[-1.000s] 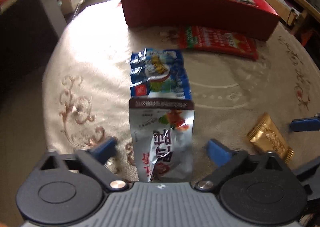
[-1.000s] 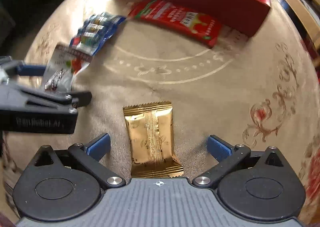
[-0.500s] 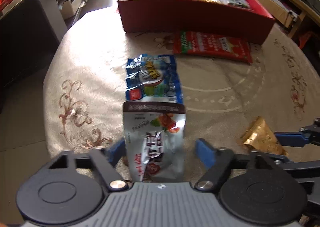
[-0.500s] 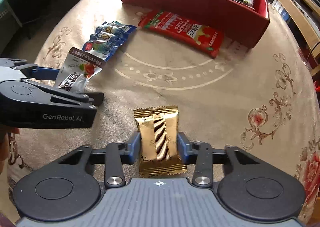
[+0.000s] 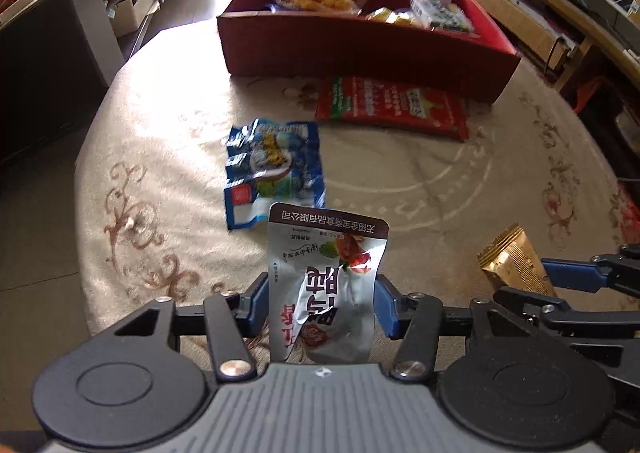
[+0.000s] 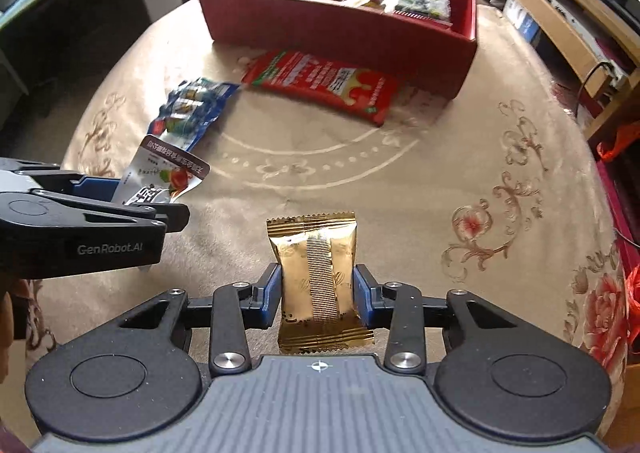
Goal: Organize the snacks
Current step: 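Carry the gold bar and white pouch over the red box with both tools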
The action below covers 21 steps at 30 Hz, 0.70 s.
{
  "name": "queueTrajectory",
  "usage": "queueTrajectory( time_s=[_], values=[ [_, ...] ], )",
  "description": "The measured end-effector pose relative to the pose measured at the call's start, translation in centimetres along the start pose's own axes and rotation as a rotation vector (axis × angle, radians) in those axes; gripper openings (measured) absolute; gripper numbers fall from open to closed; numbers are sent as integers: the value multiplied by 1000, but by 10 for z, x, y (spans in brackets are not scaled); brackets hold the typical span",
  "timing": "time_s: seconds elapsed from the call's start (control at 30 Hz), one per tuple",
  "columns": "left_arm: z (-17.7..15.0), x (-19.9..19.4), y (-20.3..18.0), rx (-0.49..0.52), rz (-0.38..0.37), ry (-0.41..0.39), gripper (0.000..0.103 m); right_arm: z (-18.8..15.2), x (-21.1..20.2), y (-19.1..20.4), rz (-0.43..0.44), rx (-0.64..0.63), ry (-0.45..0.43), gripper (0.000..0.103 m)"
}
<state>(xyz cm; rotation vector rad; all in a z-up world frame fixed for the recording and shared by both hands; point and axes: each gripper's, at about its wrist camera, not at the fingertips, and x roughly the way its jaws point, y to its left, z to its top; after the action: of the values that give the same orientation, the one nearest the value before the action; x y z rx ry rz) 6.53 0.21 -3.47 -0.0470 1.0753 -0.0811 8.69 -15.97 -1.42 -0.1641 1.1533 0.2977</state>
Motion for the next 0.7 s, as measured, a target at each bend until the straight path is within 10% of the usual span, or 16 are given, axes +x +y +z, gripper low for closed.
queueTrajectory(
  time_s=[0.7],
  values=[
    [49, -11, -8, -3, -19, -100, 48, 42, -4, -17, -45, 69, -96, 46]
  ],
)
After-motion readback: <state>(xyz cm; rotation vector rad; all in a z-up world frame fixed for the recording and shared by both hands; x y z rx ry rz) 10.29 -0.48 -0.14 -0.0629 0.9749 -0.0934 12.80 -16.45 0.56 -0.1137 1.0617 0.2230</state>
